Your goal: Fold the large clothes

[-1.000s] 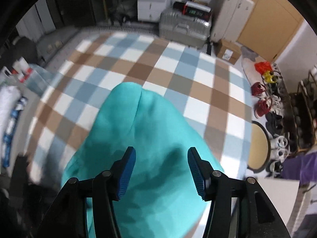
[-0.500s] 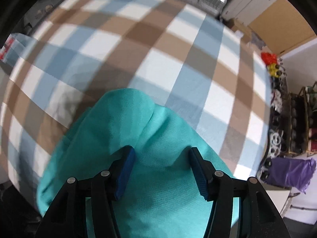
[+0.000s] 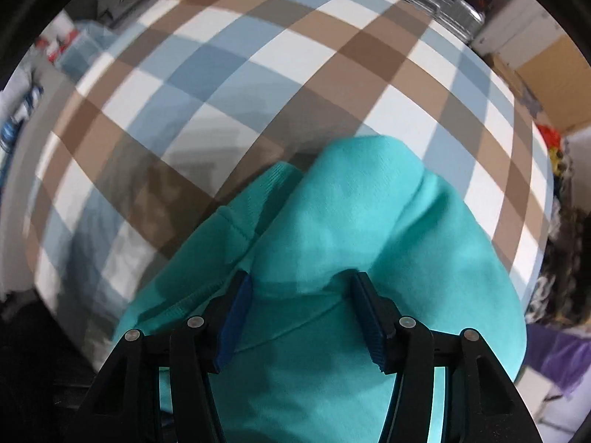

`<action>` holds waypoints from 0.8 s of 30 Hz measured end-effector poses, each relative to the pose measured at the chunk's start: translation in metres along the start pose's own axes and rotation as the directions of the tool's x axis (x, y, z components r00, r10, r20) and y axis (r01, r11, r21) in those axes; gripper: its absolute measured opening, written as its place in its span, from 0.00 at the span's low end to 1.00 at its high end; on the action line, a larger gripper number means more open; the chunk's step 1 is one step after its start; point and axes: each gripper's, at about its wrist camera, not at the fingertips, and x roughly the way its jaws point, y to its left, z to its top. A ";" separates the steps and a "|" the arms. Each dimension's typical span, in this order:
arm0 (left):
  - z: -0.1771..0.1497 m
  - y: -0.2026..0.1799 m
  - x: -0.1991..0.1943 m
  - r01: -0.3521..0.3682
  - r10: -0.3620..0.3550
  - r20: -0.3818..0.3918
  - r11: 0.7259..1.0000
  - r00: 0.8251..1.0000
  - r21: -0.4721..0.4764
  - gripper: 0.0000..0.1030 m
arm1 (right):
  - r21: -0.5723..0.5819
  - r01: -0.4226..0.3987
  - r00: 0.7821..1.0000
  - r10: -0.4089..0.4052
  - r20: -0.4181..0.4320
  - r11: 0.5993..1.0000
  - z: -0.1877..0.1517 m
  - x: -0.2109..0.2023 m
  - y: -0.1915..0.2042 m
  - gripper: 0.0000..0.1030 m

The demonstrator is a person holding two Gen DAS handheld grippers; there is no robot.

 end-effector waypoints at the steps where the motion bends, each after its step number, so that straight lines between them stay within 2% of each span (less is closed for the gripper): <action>1: 0.001 0.002 0.000 0.008 -0.008 -0.003 1.000 1.000 -0.005 0.00 | 0.002 0.016 1.000 -0.016 0.005 1.000 0.001 0.001 0.003 0.54; 3: 0.000 0.004 0.001 0.027 -0.027 -0.009 1.000 1.000 -0.016 0.00 | 0.011 0.017 1.000 -0.018 0.020 1.000 0.000 -0.004 0.001 0.54; 5: 0.000 0.001 0.003 0.040 -0.040 -0.013 0.999 0.999 -0.021 0.00 | 0.040 -0.037 0.997 0.034 0.075 0.999 -0.010 -0.024 -0.012 0.53; 8: -0.001 -0.002 0.003 0.025 -0.025 -0.008 1.000 1.000 -0.008 0.00 | 0.105 -0.135 0.976 0.114 0.183 0.985 -0.036 -0.061 -0.039 0.52; 10: -0.001 -0.003 0.004 0.020 -0.020 -0.008 1.000 1.000 -0.003 0.00 | 0.132 -0.183 0.963 0.151 0.223 0.974 -0.059 -0.087 -0.054 0.53; 12: -0.001 -0.002 0.004 0.023 -0.023 -0.009 1.000 1.000 -0.013 0.00 | 0.144 -0.199 0.964 0.167 0.207 0.969 -0.077 -0.098 -0.064 0.53; 13: -0.001 -0.002 0.004 0.026 -0.026 -0.009 0.999 1.000 -0.019 0.00 | 0.136 -0.188 0.971 0.164 0.174 0.973 -0.087 -0.099 -0.064 0.53; 16: -0.002 -0.001 0.004 0.028 -0.029 -0.008 0.999 1.000 -0.026 0.00 | 0.070 -0.087 0.995 0.084 0.049 0.994 -0.114 -0.087 -0.052 0.53; 18: -0.003 -0.003 0.006 0.026 -0.026 -0.007 0.999 1.000 -0.023 0.00 | 0.079 -0.070 0.997 0.073 -0.033 0.994 -0.130 -0.062 -0.050 0.54; 24: -0.001 0.001 0.008 0.022 -0.022 -0.013 0.999 1.000 -0.025 0.00 | 0.173 -0.125 0.990 0.113 0.079 0.977 -0.148 -0.042 -0.057 0.57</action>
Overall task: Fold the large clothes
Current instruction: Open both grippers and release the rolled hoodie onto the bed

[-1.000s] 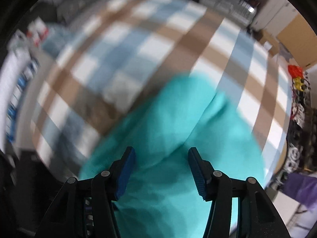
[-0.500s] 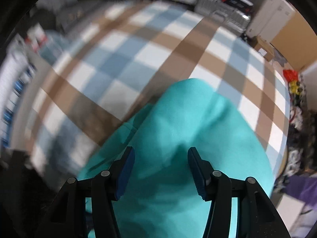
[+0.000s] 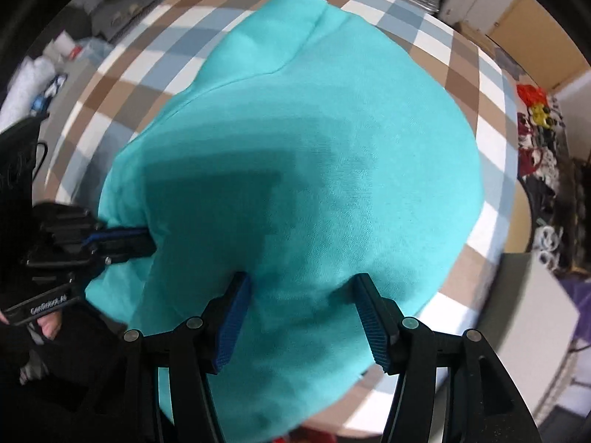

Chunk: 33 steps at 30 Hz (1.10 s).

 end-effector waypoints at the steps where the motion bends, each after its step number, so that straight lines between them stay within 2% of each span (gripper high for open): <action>1: 0.001 -0.001 0.001 0.003 -0.003 -0.006 1.000 1.000 0.009 0.00 | 0.011 -0.005 1.000 0.004 0.026 1.000 -0.003 -0.001 -0.001 0.58; 5: 0.008 0.002 -0.002 0.061 -0.061 -0.036 0.998 0.997 0.006 0.00 | 0.073 -0.015 0.992 0.006 0.129 0.997 -0.019 -0.016 -0.004 0.58; 7: 0.008 0.003 -0.012 0.080 -0.080 -0.041 0.997 0.996 0.004 0.00 | 0.147 -0.091 0.978 0.060 0.198 0.985 -0.033 -0.032 -0.011 0.58; 9: 0.001 -0.005 -0.028 0.122 -0.122 -0.014 0.990 0.992 0.066 0.01 | 0.217 -0.200 0.939 0.124 0.320 0.956 -0.056 -0.051 -0.019 0.56; 11: -0.005 -0.013 -0.047 0.106 -0.111 0.023 0.985 0.994 0.136 0.05 | 0.258 -0.270 0.874 0.124 0.469 0.927 -0.089 -0.071 -0.020 0.57; 12: -0.005 -0.015 -0.053 0.102 -0.108 0.031 0.984 0.994 0.146 0.22 | 0.256 -0.318 0.823 0.133 0.552 0.913 -0.111 -0.081 -0.017 0.58; 13: -0.004 -0.019 -0.061 0.100 -0.107 0.039 0.984 0.994 0.150 0.37 | 0.255 -0.341 0.792 0.131 0.596 0.905 -0.125 -0.085 -0.016 0.66; 14: -0.002 -0.024 -0.072 0.100 -0.109 0.059 0.984 0.992 0.144 0.70 | 0.263 -0.358 0.759 0.116 0.641 0.896 -0.141 -0.088 -0.014 0.75; 15: 0.000 -0.028 -0.080 0.105 -0.117 0.088 0.986 0.989 0.132 0.79 | 0.273 -0.363 0.733 0.093 0.674 0.891 -0.154 -0.089 -0.011 0.78; 17: 0.006 -0.041 -0.093 0.152 -0.171 0.136 0.978 0.976 0.140 0.79 | 0.295 -0.387 0.684 0.058 0.727 0.874 -0.176 -0.087 -0.007 0.79; 19: 0.017 -0.053 -0.094 0.113 -0.134 0.140 0.983 0.981 0.146 0.79 | 0.307 -0.477 0.648 0.093 0.756 0.824 -0.185 -0.078 -0.010 0.79; 20: 0.021 -0.056 -0.092 0.100 -0.121 0.135 0.983 0.983 0.155 0.79 | 0.297 -0.548 0.617 0.137 0.775 0.782 -0.188 -0.070 -0.012 0.79; 21: 0.029 -0.062 -0.085 0.094 -0.114 0.111 0.981 0.987 0.172 0.79 | 0.283 -0.614 0.591 0.192 0.784 0.737 -0.189 -0.060 -0.014 0.79; 24: 0.046 -0.057 -0.054 0.063 -0.069 0.034 0.985 0.997 0.159 0.79 | 0.283 -0.742 0.549 0.308 0.777 0.608 -0.184 -0.027 -0.019 0.79; 26: 0.052 -0.042 -0.023 0.024 -0.019 -0.050 0.994 0.999 0.105 0.79 | 0.266 -0.783 0.501 0.316 0.806 0.562 -0.186 -0.009 -0.023 0.77; 28: 0.047 -0.027 -0.011 0.021 -0.016 -0.079 0.998 0.997 0.059 0.79 | 0.237 -0.808 0.462 0.329 0.824 0.539 -0.188 -0.001 -0.026 0.72; 29: 0.043 -0.019 -0.005 0.035 -0.031 -0.083 0.998 0.996 0.047 0.79 | 0.242 -0.814 0.459 0.330 0.825 0.529 -0.189 0.002 -0.028 0.66; 30: 0.039 -0.014 -0.003 0.049 -0.045 -0.073 0.997 0.996 0.055 0.79 | 0.245 -0.819 0.457 0.331 0.826 0.519 -0.192 0.002 -0.027 0.65; 31: 0.034 -0.012 -0.003 0.049 -0.044 -0.063 0.996 0.997 0.076 0.79 | 0.239 -0.826 0.450 0.343 0.824 0.510 -0.190 0.003 -0.028 0.65; 33: 0.025 -0.016 -0.003 0.021 -0.014 -0.053 0.991 0.999 0.136 0.78 | 0.234 -0.826 0.452 0.354 0.819 0.514 -0.193 0.002 -0.025 0.65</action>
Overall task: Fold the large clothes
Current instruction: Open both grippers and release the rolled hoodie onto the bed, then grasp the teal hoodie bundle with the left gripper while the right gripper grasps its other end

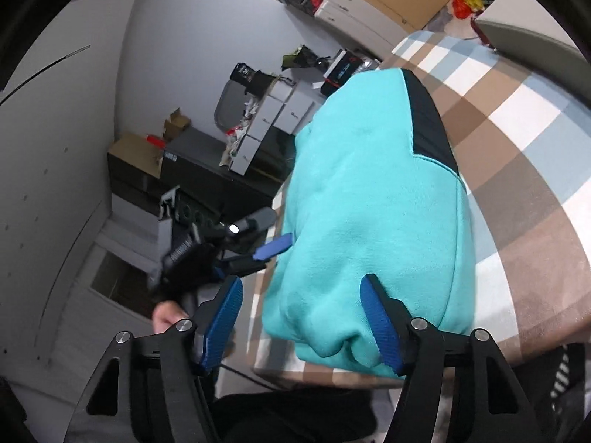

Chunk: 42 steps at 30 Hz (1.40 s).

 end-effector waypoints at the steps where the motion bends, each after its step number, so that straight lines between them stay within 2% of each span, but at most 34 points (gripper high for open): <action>1: 0.001 -0.004 -0.001 -0.025 0.025 -0.001 0.999 1.000 0.031 0.78 | -0.012 0.008 1.000 -0.008 -0.008 1.000 0.000 0.003 0.002 0.65; 4: -0.008 -0.018 0.001 -0.148 0.149 -0.003 0.981 0.989 0.126 0.79 | -0.055 0.046 0.999 -0.047 -0.006 0.997 0.000 0.006 0.010 0.65; 6: -0.007 -0.024 -0.006 -0.199 0.200 -0.003 0.972 0.980 0.124 0.79 | -0.067 0.061 0.998 -0.061 0.002 0.996 0.001 0.005 0.011 0.65; 7: -0.008 -0.028 -0.012 -0.198 0.200 -0.008 0.974 0.980 0.112 0.79 | -0.063 0.062 0.998 -0.061 0.006 0.996 0.002 0.005 0.010 0.65; 9: -0.013 -0.039 -0.028 -0.142 0.142 0.005 0.985 0.990 0.096 0.79 | -0.038 0.041 0.999 -0.040 0.013 0.998 0.003 0.004 0.005 0.65; 11: -0.023 -0.054 -0.046 -0.058 0.053 0.040 0.990 0.998 0.127 0.79 | -0.007 0.010 1.000 -0.010 0.013 1.000 0.002 0.000 -0.001 0.65; 12: -0.028 -0.059 -0.051 -0.044 0.037 0.052 0.988 0.998 0.147 0.79 | 0.009 -0.004 1.000 0.004 0.014 1.000 0.003 0.000 -0.003 0.65; 13: -0.035 -0.061 -0.053 -0.044 0.035 0.054 0.986 0.998 0.163 0.79 | 0.014 -0.010 1.000 0.010 0.015 1.000 0.000 -0.004 -0.004 0.65; 15: -0.044 -0.054 -0.043 -0.040 0.040 0.005 0.986 0.999 0.161 0.79 | 0.015 -0.012 1.000 0.011 0.015 1.000 0.000 -0.004 -0.005 0.65; 17: -0.049 -0.037 -0.028 -0.099 0.104 -0.040 0.987 0.994 0.123 0.79 | 0.010 -0.008 1.000 0.008 0.015 1.000 -0.001 -0.004 -0.004 0.65; 21: -0.051 0.000 -0.041 -0.156 0.156 0.028 0.987 0.987 -0.025 0.79 | 0.014 -0.008 1.000 0.008 0.020 1.000 -0.001 -0.005 -0.005 0.65; 24: -0.053 0.017 -0.049 -0.117 0.125 0.062 0.986 0.990 -0.115 0.79 | 0.018 -0.009 1.000 0.008 0.021 1.000 -0.002 -0.005 -0.005 0.65; 28: -0.062 0.026 -0.036 -0.055 0.057 0.015 0.992 0.998 -0.113 0.79 | 0.016 -0.005 1.000 0.005 0.022 1.000 -0.003 -0.005 -0.005 0.65; 29: -0.066 0.020 -0.035 -0.034 0.035 0.009 0.994 0.999 -0.101 0.69 | 0.017 -0.006 1.000 0.006 0.022 1.000 -0.003 -0.005 -0.005 0.65; 30: -0.068 0.016 -0.032 -0.044 0.044 -0.010 0.995 0.999 -0.084 0.50 | 0.019 -0.007 1.000 0.007 0.023 1.000 -0.003 -0.005 -0.006 0.65; 32: -0.070 0.011 -0.039 -0.113 0.113 -0.001 0.993 0.994 -0.033 0.39 | 0.024 -0.010 1.000 0.009 0.024 1.000 -0.003 -0.006 -0.007 0.65; 33: -0.071 0.008 -0.041 -0.112 0.112 0.004 0.994 0.994 -0.017 0.35 | 0.025 -0.011 1.000 0.011 0.024 1.000 -0.003 -0.006 -0.007 0.65; 37: -0.068 0.018 -0.051 -0.065 0.066 0.010 0.996 0.998 -0.062 0.29 | 0.019 -0.008 1.000 0.008 0.022 1.000 -0.003 -0.005 -0.006 0.65; 42: -0.068 0.018 -0.064 -0.088 0.088 0.010 0.996 0.996 0.011 0.28 | 0.006 -0.005 1.000 0.005 0.013 1.000 -0.002 -0.004 -0.005 0.65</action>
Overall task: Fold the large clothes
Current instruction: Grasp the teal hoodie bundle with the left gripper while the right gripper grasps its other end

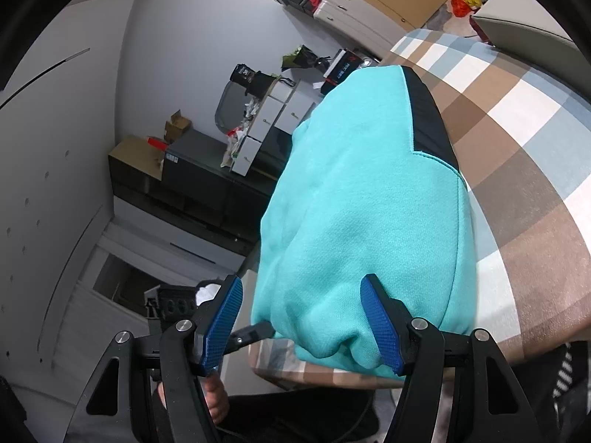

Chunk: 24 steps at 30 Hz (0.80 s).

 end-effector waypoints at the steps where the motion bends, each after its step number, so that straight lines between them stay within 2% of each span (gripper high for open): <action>1: -0.003 0.005 0.004 -0.001 0.001 -0.017 1.000 1.000 -0.006 0.28 | -0.006 0.003 1.000 -0.003 -0.004 1.000 0.000 0.001 0.001 0.65; 3: -0.008 0.011 0.021 0.000 -0.001 -0.040 1.000 0.999 -0.029 0.27 | -0.025 0.016 1.000 -0.016 -0.016 1.000 0.000 0.004 0.004 0.65; 7: -0.005 0.011 0.015 0.009 -0.012 -0.044 0.998 0.999 -0.054 0.29 | -0.093 0.079 0.997 -0.081 -0.013 0.993 -0.002 0.006 0.014 0.65; 9: -0.003 0.008 0.002 -0.036 0.033 -0.048 0.998 0.998 -0.050 0.30 | -0.117 0.104 0.994 -0.105 -0.009 0.988 -0.003 0.007 0.017 0.65; 11: 0.000 -0.001 -0.020 -0.097 0.097 -0.005 0.995 0.995 -0.016 0.30 | -0.131 0.116 0.993 -0.118 -0.006 0.985 -0.004 0.007 0.019 0.66; 13: 0.006 -0.006 -0.043 -0.071 0.071 0.046 0.997 0.996 -0.003 0.30 | -0.135 0.119 0.993 -0.121 -0.005 0.984 -0.004 0.008 0.020 0.66; 16: 0.022 -0.024 -0.064 0.052 -0.053 0.132 0.999 0.990 0.016 0.32 | -0.135 0.113 0.993 -0.115 -0.005 0.984 -0.003 0.009 0.020 0.70; 18: 0.032 -0.040 -0.048 0.075 -0.081 0.119 0.996 0.990 0.047 0.47 | -0.137 0.113 0.993 -0.115 -0.006 0.984 -0.003 0.010 0.020 0.70; 20: 0.041 -0.048 -0.020 0.097 -0.102 0.075 0.993 0.992 0.060 0.47 | -0.132 0.107 0.994 -0.109 -0.007 0.985 -0.002 0.009 0.018 0.70; 22: 0.041 -0.039 0.021 0.122 -0.122 -0.023 0.993 0.992 -0.003 0.47 | -0.116 0.093 0.995 -0.095 -0.007 0.989 -0.001 0.008 0.016 0.70; 24: 0.035 -0.024 0.046 0.127 -0.130 -0.058 0.990 0.990 -0.057 0.45 | -0.099 0.077 0.997 -0.079 -0.015 0.992 0.000 0.007 0.012 0.70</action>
